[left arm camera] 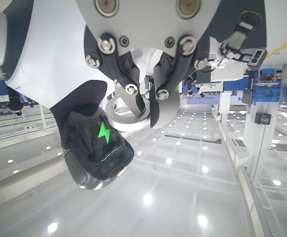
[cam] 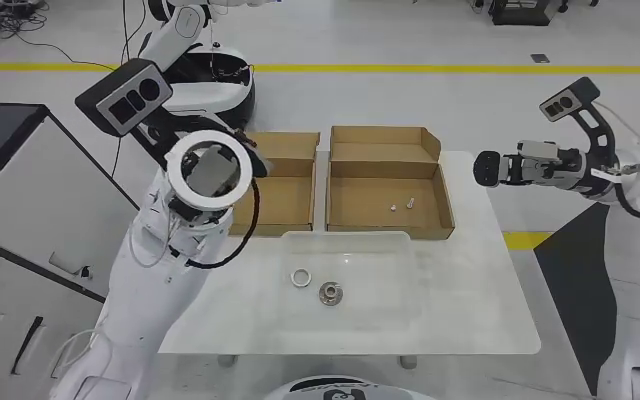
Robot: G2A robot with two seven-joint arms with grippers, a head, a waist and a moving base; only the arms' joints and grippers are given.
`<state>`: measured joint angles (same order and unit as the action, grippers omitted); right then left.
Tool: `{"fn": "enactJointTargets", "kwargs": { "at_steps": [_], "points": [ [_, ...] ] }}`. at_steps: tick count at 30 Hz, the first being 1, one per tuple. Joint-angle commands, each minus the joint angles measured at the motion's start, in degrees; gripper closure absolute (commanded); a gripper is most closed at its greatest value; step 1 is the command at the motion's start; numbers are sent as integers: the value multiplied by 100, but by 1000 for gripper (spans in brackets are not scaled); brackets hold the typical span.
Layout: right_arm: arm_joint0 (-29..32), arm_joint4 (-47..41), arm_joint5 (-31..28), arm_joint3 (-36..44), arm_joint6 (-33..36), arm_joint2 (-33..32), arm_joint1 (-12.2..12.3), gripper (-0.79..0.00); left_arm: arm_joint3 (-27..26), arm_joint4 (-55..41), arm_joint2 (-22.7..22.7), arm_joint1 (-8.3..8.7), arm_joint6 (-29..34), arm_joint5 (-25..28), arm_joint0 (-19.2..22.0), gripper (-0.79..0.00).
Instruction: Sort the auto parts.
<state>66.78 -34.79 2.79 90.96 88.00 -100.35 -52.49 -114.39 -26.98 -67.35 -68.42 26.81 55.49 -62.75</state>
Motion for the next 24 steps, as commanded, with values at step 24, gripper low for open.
{"fn": "enactJointTargets", "kwargs": {
  "at_steps": [24],
  "points": [
    [0, 0, 0, 0, 0, 0, 0, -785, 64, -296, 12, -31, -79, 202, 24, 0]
  ]
}}
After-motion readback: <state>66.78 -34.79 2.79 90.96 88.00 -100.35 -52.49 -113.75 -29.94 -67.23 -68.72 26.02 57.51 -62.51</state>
